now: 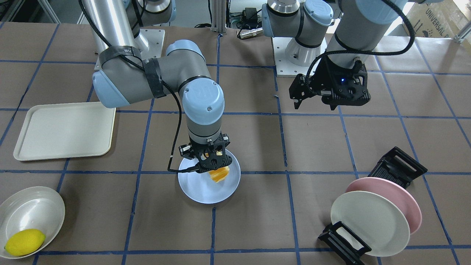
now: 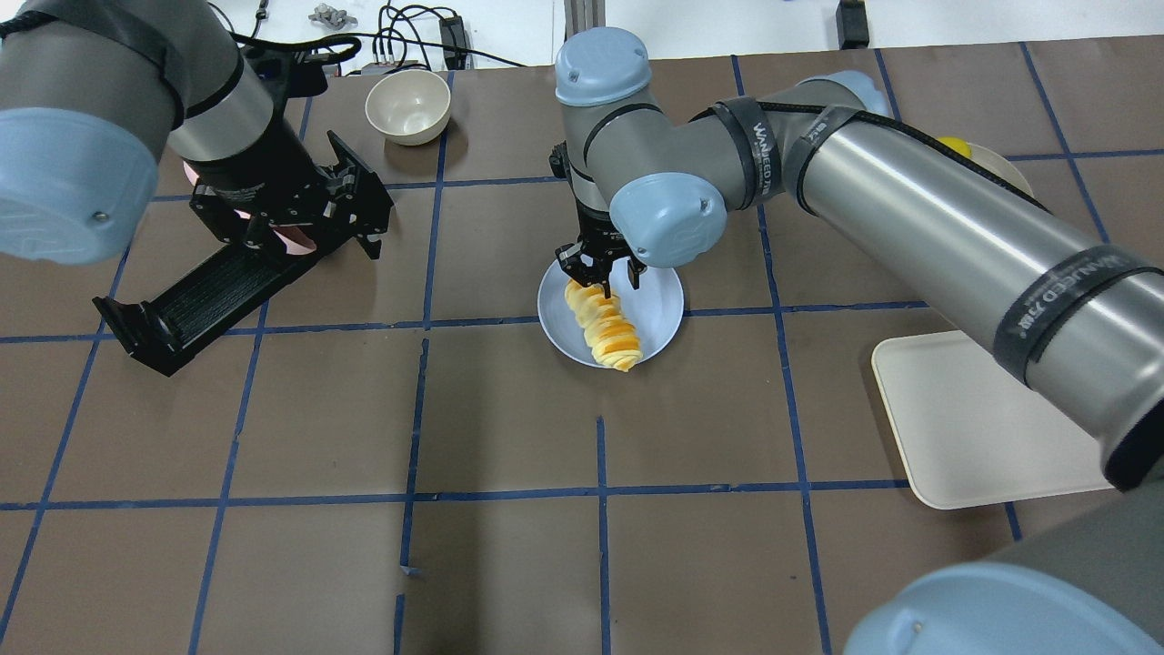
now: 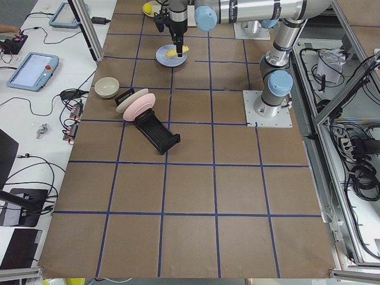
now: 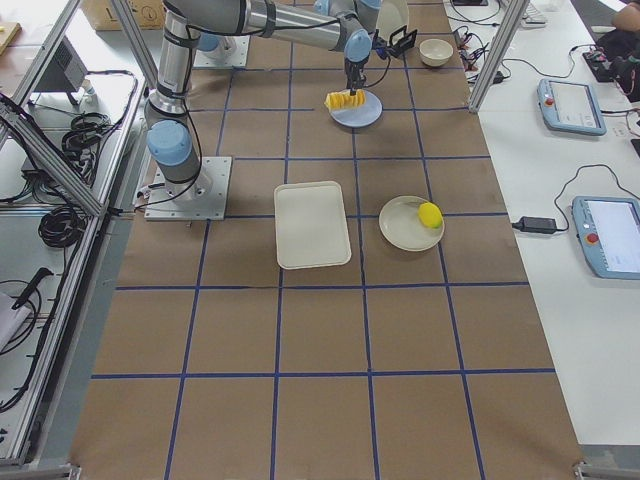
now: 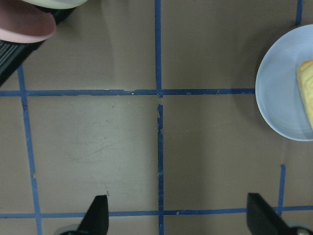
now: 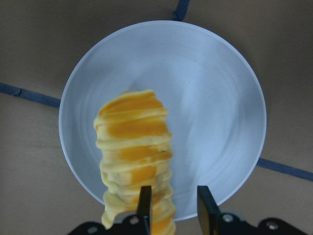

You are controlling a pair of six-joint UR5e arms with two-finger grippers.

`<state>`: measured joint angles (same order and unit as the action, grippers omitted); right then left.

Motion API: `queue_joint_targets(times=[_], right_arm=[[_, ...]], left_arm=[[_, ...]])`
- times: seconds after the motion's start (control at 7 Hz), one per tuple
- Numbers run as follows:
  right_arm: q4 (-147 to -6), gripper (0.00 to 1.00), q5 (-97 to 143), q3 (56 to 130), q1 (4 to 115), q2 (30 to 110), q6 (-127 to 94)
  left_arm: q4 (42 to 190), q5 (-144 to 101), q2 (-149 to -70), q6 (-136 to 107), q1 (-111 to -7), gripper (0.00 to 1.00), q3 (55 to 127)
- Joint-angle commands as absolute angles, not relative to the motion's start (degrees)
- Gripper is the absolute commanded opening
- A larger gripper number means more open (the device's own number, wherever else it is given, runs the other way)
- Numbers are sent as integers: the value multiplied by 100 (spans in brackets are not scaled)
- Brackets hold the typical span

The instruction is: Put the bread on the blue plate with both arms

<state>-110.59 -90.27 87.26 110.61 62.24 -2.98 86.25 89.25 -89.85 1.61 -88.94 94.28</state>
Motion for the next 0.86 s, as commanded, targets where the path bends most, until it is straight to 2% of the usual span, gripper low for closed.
queue_joint_targets(times=[0.0, 0.14, 0.43, 0.71], right_arm=[[-11487, 69, -9000, 8851, 11074, 5986, -316], [-11479, 89, -9035, 8772, 11066, 6046, -316], [-11347, 92, -9096, 8867, 10900, 6466, -151], [-11320, 96, -9036, 9235, 10191, 7141, 395]], left_arm=[[9146, 8974, -9113, 237, -8877, 100, 8863], [9219, 8974, -9175, 246, -8912, 100, 8764], [9202, 8965, -9193, 298, -8895, 100, 8693], [9185, 8956, -9193, 299, -8895, 100, 8684]])
